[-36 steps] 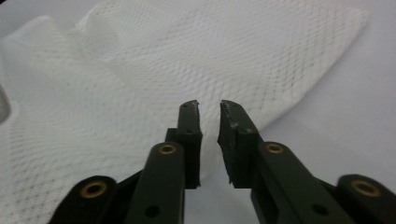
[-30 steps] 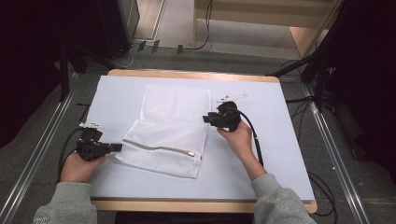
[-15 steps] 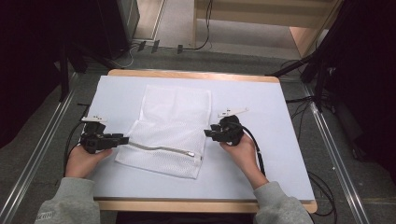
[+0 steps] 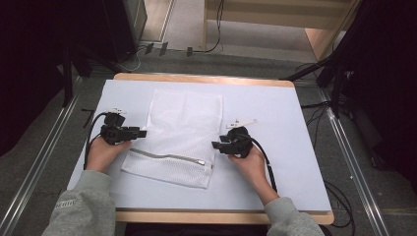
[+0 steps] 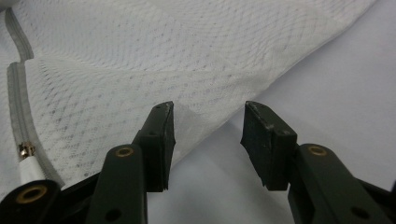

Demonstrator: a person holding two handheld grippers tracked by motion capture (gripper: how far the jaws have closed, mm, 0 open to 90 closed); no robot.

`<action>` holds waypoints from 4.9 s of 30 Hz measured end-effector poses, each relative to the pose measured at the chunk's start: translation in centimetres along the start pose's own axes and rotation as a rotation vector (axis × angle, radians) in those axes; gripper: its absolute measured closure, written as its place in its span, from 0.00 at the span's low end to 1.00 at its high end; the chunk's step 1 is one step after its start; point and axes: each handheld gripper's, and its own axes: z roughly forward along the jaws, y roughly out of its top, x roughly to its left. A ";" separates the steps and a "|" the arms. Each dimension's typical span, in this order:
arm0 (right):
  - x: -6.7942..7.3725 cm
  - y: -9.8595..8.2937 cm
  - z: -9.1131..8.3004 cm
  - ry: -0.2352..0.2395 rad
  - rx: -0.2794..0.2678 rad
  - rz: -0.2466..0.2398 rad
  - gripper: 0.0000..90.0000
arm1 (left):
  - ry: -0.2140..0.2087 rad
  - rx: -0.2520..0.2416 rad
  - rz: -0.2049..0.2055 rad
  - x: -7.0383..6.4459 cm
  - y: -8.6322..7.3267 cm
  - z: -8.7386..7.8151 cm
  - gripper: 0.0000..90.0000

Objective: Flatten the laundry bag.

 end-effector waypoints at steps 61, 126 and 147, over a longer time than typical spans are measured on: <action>-4.4 3.5 2.9 -0.123 0.046 -0.028 1.00 | -0.073 0.074 -0.015 -2.9 -0.6 1.4 0.99; 2.5 -3.8 -2.0 0.073 0.084 0.004 1.00 | -0.325 0.156 0.291 -17.4 1.1 6.3 1.00; 3.3 -3.9 -1.3 0.121 0.080 0.004 1.00 | -0.279 0.203 0.307 -16.2 -0.4 8.0 1.00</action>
